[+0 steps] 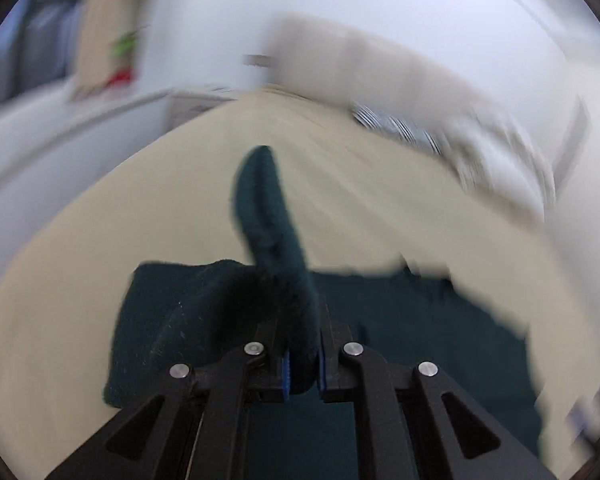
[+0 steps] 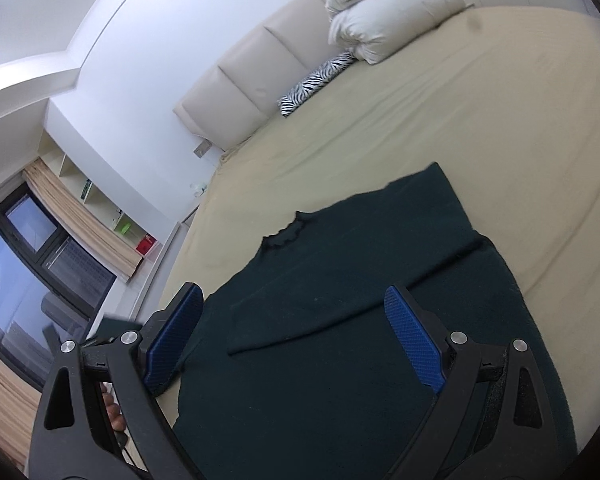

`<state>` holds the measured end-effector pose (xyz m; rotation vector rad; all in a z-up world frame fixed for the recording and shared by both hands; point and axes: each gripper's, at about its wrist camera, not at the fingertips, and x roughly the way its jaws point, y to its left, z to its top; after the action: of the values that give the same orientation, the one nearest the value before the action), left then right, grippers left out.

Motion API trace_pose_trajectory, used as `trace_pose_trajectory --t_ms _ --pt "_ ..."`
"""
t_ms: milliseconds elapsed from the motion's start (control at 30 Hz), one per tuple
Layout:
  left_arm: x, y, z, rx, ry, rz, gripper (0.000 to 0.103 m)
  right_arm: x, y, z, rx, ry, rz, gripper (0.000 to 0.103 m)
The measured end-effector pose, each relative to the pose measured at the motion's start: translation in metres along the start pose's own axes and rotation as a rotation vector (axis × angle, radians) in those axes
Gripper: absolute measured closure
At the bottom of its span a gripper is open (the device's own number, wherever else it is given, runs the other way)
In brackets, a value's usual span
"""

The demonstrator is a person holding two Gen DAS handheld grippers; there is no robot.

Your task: Fold small clothes

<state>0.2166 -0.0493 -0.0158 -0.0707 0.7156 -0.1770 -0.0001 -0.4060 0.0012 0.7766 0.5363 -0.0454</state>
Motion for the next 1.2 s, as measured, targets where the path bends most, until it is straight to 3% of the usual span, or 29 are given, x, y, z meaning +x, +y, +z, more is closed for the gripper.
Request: trace_pose_trajectory --t_ms 100,167,200,233,267,333,367,467,633,767,867,967,1033,1133,1200 --pt "0.033 -0.102 -0.048 0.369 0.044 0.059 0.091 0.007 -0.016 -0.001 0.036 0.032 -0.008 0.010" --pt "0.051 -0.129 -0.072 0.482 0.080 0.080 0.087 0.017 -0.024 -0.004 0.053 0.076 -0.016 0.010" --pt "0.057 -0.131 -0.080 0.485 0.090 0.093 0.087 0.023 -0.028 -0.005 0.056 0.103 -0.020 0.010" --pt "0.061 -0.125 -0.079 0.465 0.102 0.093 0.075 0.028 -0.030 -0.007 0.057 0.127 -0.022 0.010" --pt "0.063 -0.118 -0.078 0.430 0.114 0.082 0.048 0.035 -0.031 -0.008 0.056 0.151 -0.021 0.010" --pt "0.057 -0.101 -0.077 0.360 0.101 0.067 0.020 0.050 -0.032 -0.009 0.063 0.199 -0.008 0.010" --pt "0.050 -0.091 -0.075 0.324 0.078 0.055 0.016 0.058 -0.032 -0.010 0.076 0.220 0.008 0.010" --pt "0.038 -0.063 -0.070 0.221 0.087 -0.020 0.016 0.092 -0.025 -0.014 0.121 0.300 0.069 0.010" --pt "0.008 -0.036 -0.095 0.103 0.081 -0.101 0.015 0.145 0.000 -0.027 0.130 0.437 0.121 0.011" --pt "-0.001 -0.015 -0.112 0.041 0.109 -0.090 0.015 0.187 0.013 -0.047 0.137 0.560 0.084 0.020" --pt "-0.005 0.013 -0.120 -0.088 0.122 -0.111 0.015 0.196 0.027 -0.050 0.091 0.547 0.035 0.021" --pt "-0.005 0.030 -0.126 -0.164 0.126 -0.123 0.016 0.208 0.040 -0.053 0.055 0.596 0.045 0.049" --pt "-0.007 0.033 -0.126 -0.180 0.114 -0.123 0.016 0.214 0.053 -0.061 -0.006 0.617 0.023 0.054" --pt "-0.009 0.034 -0.128 -0.181 0.109 -0.120 0.016 0.220 0.063 -0.062 -0.070 0.620 -0.010 0.074" --pt "-0.011 0.036 -0.129 -0.192 0.101 -0.122 0.017 0.220 0.065 -0.053 -0.091 0.601 -0.024 0.095"
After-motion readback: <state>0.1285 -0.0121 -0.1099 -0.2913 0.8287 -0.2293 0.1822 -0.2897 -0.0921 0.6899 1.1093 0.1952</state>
